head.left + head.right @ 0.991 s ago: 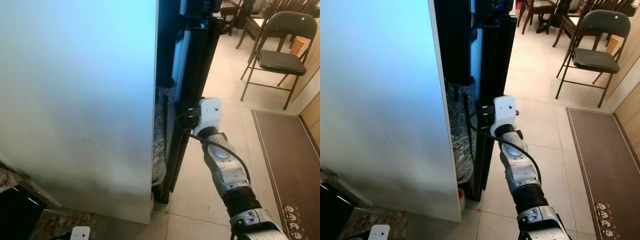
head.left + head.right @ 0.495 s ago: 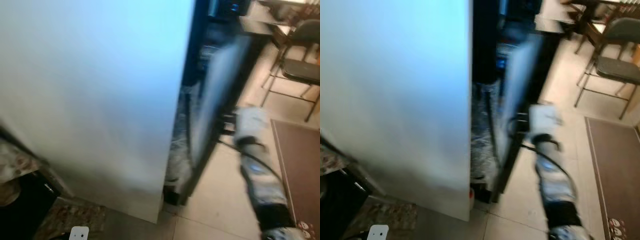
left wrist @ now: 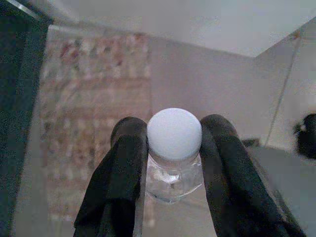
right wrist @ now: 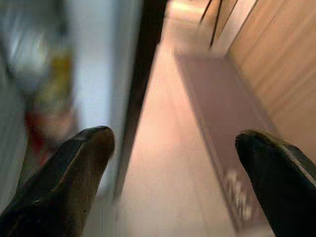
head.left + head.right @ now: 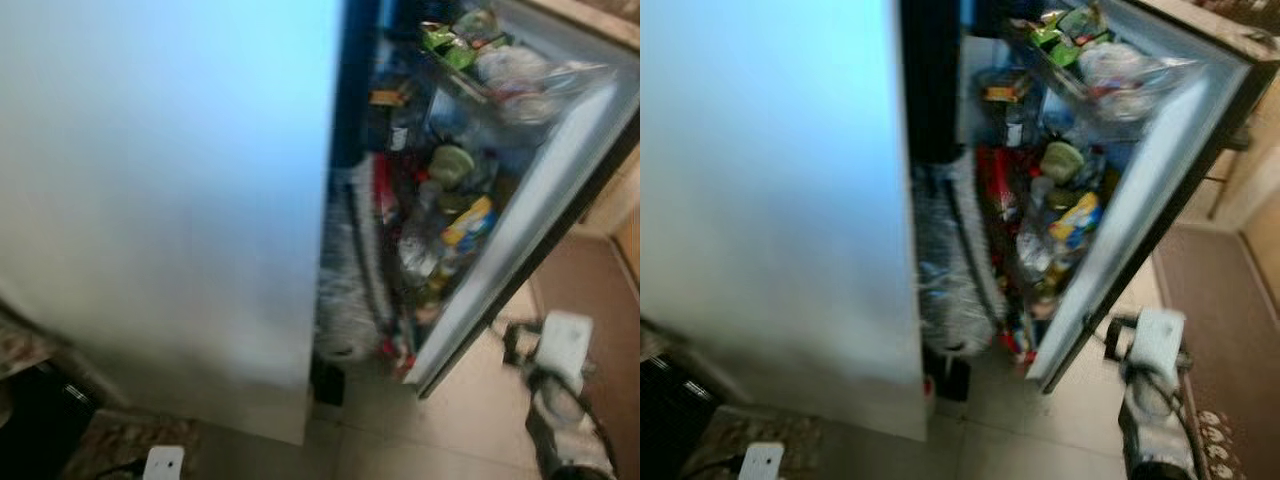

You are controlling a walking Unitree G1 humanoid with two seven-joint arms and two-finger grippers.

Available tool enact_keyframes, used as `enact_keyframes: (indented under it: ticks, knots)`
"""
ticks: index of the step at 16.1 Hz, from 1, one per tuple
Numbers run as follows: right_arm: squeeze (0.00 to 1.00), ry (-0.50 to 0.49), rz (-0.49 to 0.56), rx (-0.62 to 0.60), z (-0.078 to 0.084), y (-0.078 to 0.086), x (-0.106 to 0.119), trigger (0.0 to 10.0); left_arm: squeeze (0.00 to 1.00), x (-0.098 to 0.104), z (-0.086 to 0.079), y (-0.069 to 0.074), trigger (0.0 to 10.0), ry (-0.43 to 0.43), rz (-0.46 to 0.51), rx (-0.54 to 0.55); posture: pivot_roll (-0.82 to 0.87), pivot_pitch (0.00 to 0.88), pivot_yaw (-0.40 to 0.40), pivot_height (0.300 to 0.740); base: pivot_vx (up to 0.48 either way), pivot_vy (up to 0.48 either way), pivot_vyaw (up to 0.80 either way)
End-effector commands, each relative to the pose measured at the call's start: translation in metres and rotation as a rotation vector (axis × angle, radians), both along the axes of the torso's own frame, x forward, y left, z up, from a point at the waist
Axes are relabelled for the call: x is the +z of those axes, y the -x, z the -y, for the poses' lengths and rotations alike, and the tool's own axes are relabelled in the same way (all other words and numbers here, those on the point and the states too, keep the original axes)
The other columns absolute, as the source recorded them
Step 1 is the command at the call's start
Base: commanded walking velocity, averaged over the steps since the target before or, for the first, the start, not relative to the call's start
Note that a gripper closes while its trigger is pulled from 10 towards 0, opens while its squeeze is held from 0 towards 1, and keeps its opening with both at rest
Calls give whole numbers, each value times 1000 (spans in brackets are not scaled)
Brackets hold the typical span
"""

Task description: Restocking fridge

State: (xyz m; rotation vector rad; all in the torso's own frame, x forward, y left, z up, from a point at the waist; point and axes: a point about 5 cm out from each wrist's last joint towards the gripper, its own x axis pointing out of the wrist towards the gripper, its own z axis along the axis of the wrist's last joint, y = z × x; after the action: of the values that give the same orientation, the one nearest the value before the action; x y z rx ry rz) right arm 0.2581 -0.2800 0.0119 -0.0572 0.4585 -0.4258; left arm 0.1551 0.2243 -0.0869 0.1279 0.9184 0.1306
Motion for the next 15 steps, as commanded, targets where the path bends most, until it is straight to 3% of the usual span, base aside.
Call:
enact_keyframes:
  ticks: [1,3,6,8,10,15]
  knots:
    - [0,-47,-69,25,-7,11,-18,10000,0,-4,1,9,10000,-5,-31,-3,-12,4,-4,740,0,0,0]
    - [0,-96,-234,84,-18,36,-50,10000,0,-4,1,10,10000,-2,-34,0,-13,2,-2,740,0,0,0]
    - [0,-195,-411,187,-41,70,-82,10000,0,-5,1,10,10000,3,-42,0,-17,0,4,740,0,0,0]
    - [0,-197,-536,255,-53,92,-97,10000,0,-5,0,11,10000,10,-49,-8,-19,0,8,740,0,0,0]
    - [0,-202,-576,291,-60,101,-102,10000,0,-5,-1,12,10000,7,-55,-11,-12,0,10,740,0,0,0]
    - [0,-254,-582,237,-65,110,-107,10000,0,-5,-3,13,10000,-10,-60,-34,-6,1,12,740,0,0,0]
